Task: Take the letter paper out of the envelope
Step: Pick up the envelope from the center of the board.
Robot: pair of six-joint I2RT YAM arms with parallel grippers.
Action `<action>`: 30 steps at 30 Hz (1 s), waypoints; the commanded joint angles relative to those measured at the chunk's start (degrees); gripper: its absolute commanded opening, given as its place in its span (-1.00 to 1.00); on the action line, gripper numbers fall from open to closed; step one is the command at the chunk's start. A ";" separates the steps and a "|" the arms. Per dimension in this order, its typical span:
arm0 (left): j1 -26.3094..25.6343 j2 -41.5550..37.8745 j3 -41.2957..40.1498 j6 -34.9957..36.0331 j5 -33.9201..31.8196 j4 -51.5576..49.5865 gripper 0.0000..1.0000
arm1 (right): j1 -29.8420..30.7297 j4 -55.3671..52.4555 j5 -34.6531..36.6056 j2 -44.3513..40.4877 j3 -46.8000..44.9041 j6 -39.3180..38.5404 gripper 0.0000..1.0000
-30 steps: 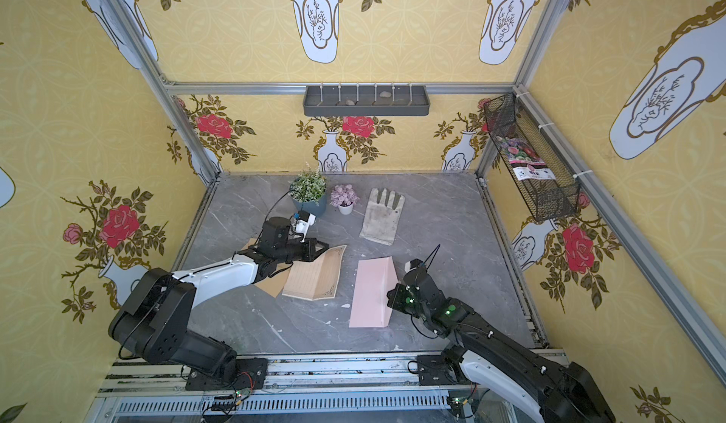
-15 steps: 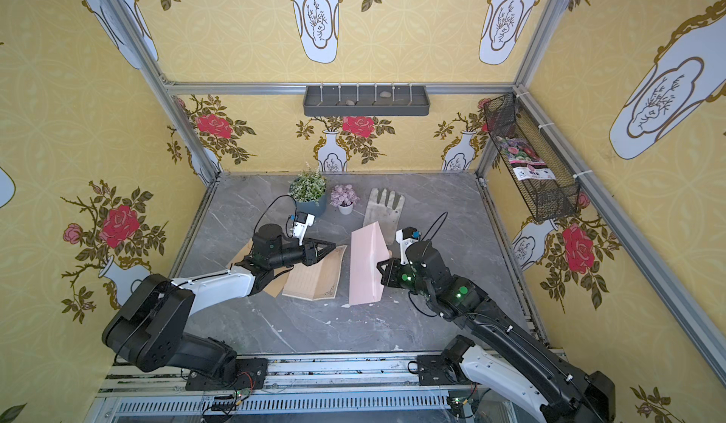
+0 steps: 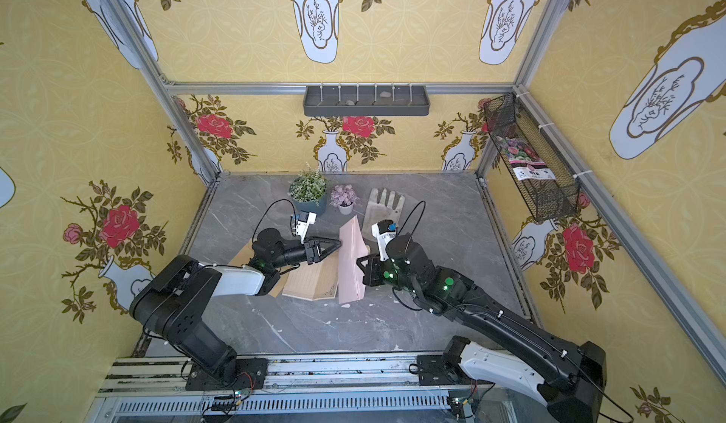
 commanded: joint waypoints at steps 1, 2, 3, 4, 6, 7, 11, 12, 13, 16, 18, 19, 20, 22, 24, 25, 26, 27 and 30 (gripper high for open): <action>0.12 -0.95 -0.63 0.20 0.61 3.15 -0.25 | 0.50 2.29 1.50 -0.45 0.43 -1.18 -1.00; 0.12 -1.54 -0.82 1.01 -0.05 2.05 -0.25 | 0.61 2.06 1.59 -0.64 0.47 -1.19 -1.00; 0.12 -2.04 -0.91 1.71 -0.35 1.01 -0.24 | 0.58 1.74 1.68 -0.69 0.59 -1.20 -1.00; 0.12 -2.54 -0.92 2.39 -0.78 -0.30 -0.24 | 0.58 1.59 1.76 -0.88 0.63 -1.24 -1.00; 0.12 -3.10 -0.98 3.36 -1.52 -1.85 -0.23 | 0.81 1.24 1.88 -1.35 0.77 -1.26 -1.00; 0.12 -3.28 -1.09 3.60 -2.14 -2.54 -0.24 | 1.01 1.04 2.07 -1.67 0.89 -1.28 -1.00; 0.30 -3.77 -1.40 5.29 -5.47 -7.00 -0.23 | 1.36 -0.71 3.19 -2.71 1.31 -1.31 -1.00; 0.38 -3.77 -1.49 5.45 -5.60 -7.20 -0.24 | 1.51 -0.86 3.26 -2.86 1.26 -1.29 -1.00; 0.45 -3.89 -1.48 5.50 -5.53 -7.17 -0.23 | 1.45 -0.86 3.27 -3.11 1.14 -1.24 -1.00; 0.34 -4.49 -1.57 5.50 -5.00 -6.66 -0.23 | 1.52 -0.31 3.27 -3.28 0.50 -1.19 -1.00; 0.40 -5.02 -1.92 5.58 -4.69 -5.85 -0.23 | 1.45 -0.17 3.47 -2.97 0.20 -1.21 -1.00; 0.39 -5.26 -2.04 5.59 -4.38 -5.36 -0.23 | 1.47 -0.05 3.53 -2.77 0.18 -1.33 -1.00; 0.40 -5.35 -2.06 5.59 -3.86 -5.05 -0.23 | 1.46 -0.10 3.61 -2.53 0.07 -1.40 -1.00; 0.39 -5.40 -1.97 5.24 -2.88 -3.75 -0.21 | 1.47 0.29 3.82 -2.18 0.01 -1.56 -1.00; 0.39 -5.18 -2.10 4.44 -2.00 -1.82 -0.21 | 1.45 0.64 3.81 -1.99 -0.16 -1.67 -1.00; 0.43 -4.98 -2.16 3.98 -1.67 -0.76 -0.20 | 1.45 0.76 3.88 -1.99 -0.18 -1.72 -1.00; 0.39 -4.79 -2.24 3.56 -1.35 -0.11 -0.20 | 1.45 0.87 3.88 -1.99 -0.23 -1.85 -1.00; 0.38 -4.60 -2.15 3.12 -0.87 0.67 -0.20 | 1.43 1.03 3.98 -2.07 -0.33 -1.98 -1.00; 0.39 -4.17 -2.09 2.17 -0.13 2.38 -0.26 | 1.28 1.54 4.36 -2.30 -0.75 -2.08 -1.00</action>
